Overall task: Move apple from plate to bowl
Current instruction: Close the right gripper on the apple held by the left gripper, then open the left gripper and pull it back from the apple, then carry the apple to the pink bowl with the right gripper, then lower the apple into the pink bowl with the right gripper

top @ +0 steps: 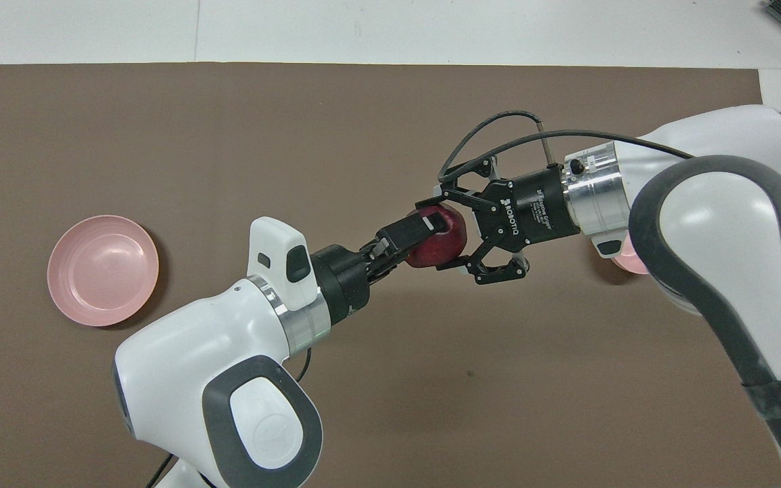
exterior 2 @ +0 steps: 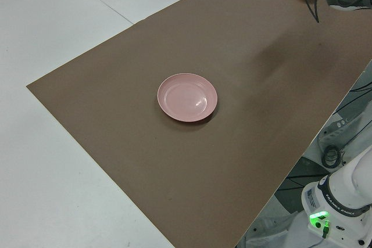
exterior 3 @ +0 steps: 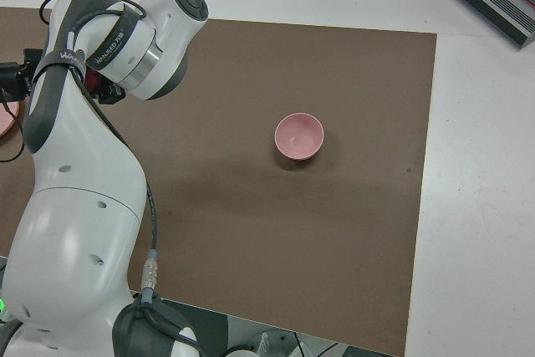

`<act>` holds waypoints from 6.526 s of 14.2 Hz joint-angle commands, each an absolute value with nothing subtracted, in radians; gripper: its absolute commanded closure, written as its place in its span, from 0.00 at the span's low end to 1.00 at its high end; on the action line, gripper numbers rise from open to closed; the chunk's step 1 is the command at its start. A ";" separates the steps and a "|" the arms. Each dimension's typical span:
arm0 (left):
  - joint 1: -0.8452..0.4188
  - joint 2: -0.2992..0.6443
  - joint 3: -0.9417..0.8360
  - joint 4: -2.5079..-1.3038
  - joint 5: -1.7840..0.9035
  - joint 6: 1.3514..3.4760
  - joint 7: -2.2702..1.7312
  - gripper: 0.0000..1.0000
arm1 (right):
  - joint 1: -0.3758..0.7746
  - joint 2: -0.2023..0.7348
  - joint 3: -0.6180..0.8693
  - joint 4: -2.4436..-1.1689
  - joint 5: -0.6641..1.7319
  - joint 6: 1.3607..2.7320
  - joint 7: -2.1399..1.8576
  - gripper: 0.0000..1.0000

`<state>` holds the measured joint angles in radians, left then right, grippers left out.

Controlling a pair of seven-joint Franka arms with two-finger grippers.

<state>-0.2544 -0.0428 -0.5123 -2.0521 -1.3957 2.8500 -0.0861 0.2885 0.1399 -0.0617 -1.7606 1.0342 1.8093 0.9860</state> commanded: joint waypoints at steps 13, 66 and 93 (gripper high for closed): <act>-0.204 -0.035 -0.495 -2.034 -1.374 2.830 -0.094 0.00 | 0.264 0.147 -0.071 -1.743 1.017 1.731 0.898 1.00; 0.011 -0.046 -0.051 -1.420 -0.002 1.327 0.077 0.00 | -0.046 0.301 -0.071 -1.887 0.057 2.083 -0.141 1.00; 0.012 -0.046 -0.051 -1.420 -0.002 1.324 0.077 0.00 | -0.048 0.325 -0.071 -1.884 0.057 2.095 -0.121 0.02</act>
<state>0.0052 -0.0198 -0.0470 -1.3924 -0.0101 1.3284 0.0726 -0.0339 0.3284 -0.0782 -1.8790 0.0782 2.0869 -0.1149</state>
